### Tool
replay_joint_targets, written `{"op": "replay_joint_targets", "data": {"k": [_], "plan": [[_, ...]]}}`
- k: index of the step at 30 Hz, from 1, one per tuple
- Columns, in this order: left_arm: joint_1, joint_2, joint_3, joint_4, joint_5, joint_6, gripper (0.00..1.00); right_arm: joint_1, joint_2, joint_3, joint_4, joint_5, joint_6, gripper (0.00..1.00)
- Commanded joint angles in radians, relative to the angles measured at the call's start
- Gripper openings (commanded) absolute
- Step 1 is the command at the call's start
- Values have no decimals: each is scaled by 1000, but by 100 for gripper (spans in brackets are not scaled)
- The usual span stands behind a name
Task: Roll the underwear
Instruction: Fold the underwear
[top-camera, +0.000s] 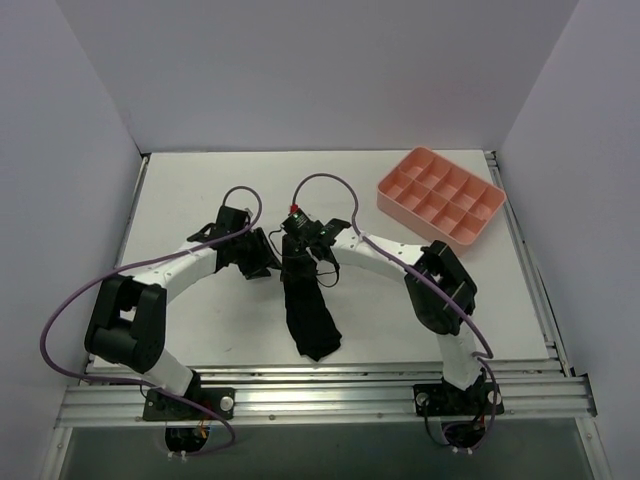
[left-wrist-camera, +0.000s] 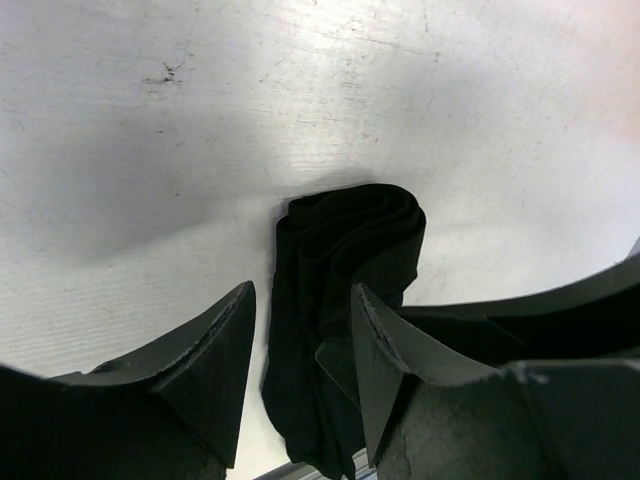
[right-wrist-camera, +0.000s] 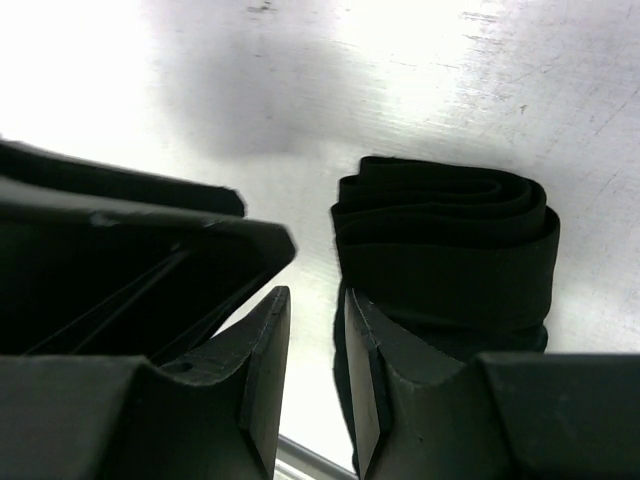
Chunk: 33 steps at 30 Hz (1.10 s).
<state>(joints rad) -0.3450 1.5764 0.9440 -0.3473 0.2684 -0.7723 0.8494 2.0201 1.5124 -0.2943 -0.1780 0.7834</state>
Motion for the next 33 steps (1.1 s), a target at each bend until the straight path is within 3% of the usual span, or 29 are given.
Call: {"op": "replay_joint_targets", "data": {"k": [1,7,14,17,20,33], "plan": [[3,-22,38,-1,46,37,51,-16,-90,-12,-16,-17,-6,25],[0,-27,24,31,120,45,39,-33,-178,-87,-36,-9,-15,20],[-12,-111,24,31,111,27,36,-32,-290,-248,-23,17,-13,15],[-25,-87,26,54,146,24,29,-27,-316,-305,-20,18,-16,15],[-38,-33,38,77,183,34,25,-6,-349,-330,-28,41,-21,19],[-55,184,76,105,201,74,21,149,-350,-307,-107,143,-10,28]]}}
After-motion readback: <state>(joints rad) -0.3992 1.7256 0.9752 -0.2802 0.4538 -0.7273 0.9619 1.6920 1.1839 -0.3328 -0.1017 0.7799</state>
